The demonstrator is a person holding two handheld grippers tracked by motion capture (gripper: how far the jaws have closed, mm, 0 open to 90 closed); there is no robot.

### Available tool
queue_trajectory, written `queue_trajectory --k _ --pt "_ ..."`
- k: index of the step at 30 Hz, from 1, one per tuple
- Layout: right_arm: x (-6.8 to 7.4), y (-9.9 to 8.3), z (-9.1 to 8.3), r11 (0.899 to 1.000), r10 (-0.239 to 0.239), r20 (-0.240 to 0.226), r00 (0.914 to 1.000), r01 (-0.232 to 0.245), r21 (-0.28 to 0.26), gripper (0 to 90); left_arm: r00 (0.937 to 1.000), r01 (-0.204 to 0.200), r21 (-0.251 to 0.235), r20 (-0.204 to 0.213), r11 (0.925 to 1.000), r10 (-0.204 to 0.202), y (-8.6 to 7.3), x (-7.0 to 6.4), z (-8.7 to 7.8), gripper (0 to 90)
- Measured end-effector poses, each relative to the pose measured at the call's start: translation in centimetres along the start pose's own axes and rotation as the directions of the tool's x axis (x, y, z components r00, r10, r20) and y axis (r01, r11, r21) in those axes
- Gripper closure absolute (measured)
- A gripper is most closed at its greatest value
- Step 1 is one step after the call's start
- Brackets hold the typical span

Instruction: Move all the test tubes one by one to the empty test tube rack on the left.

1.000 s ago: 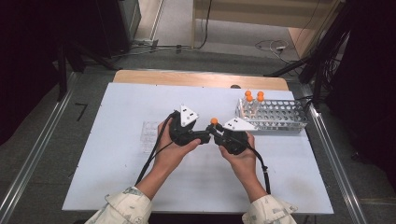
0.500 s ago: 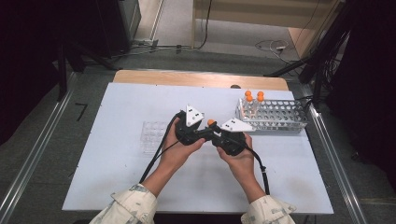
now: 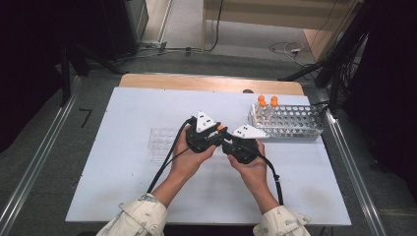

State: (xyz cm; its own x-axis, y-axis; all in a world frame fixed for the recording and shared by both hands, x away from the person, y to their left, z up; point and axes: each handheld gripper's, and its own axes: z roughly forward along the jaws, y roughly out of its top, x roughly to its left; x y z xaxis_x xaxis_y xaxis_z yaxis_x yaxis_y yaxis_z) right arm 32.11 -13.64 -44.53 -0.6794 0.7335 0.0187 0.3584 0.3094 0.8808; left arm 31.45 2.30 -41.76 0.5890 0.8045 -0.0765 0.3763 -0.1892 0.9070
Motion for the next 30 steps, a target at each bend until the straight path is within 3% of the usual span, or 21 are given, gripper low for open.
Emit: queue_trajectory --k 6,14,20,30 --pt "0.0 0.0 -0.1 1.000 0.002 -0.005 1.0000 -0.002 -0.002 67.6 1.0000 -0.004 0.003 0.003 1.0000 0.004 0.0 0.0 0.0 70.5" --pt "-0.2 0.1 -0.1 0.999 0.038 -0.021 0.9990 -0.039 -0.011 33.3 1.0000 0.008 -0.004 -0.002 1.0000 -0.008 0.3 0.5 -0.3 70.7" --pt "-0.4 0.0 0.1 0.998 0.053 -0.020 0.9984 -0.053 0.017 18.4 0.9999 0.016 -0.007 -0.004 0.9999 -0.016 0.6 0.7 -0.6 70.6" --pt "-1.1 0.0 -0.8 0.998 0.061 -0.027 0.9977 -0.062 -0.010 15.0 0.9996 0.028 -0.011 0.002 0.9995 -0.028 1.0 1.0 -1.0 70.5"
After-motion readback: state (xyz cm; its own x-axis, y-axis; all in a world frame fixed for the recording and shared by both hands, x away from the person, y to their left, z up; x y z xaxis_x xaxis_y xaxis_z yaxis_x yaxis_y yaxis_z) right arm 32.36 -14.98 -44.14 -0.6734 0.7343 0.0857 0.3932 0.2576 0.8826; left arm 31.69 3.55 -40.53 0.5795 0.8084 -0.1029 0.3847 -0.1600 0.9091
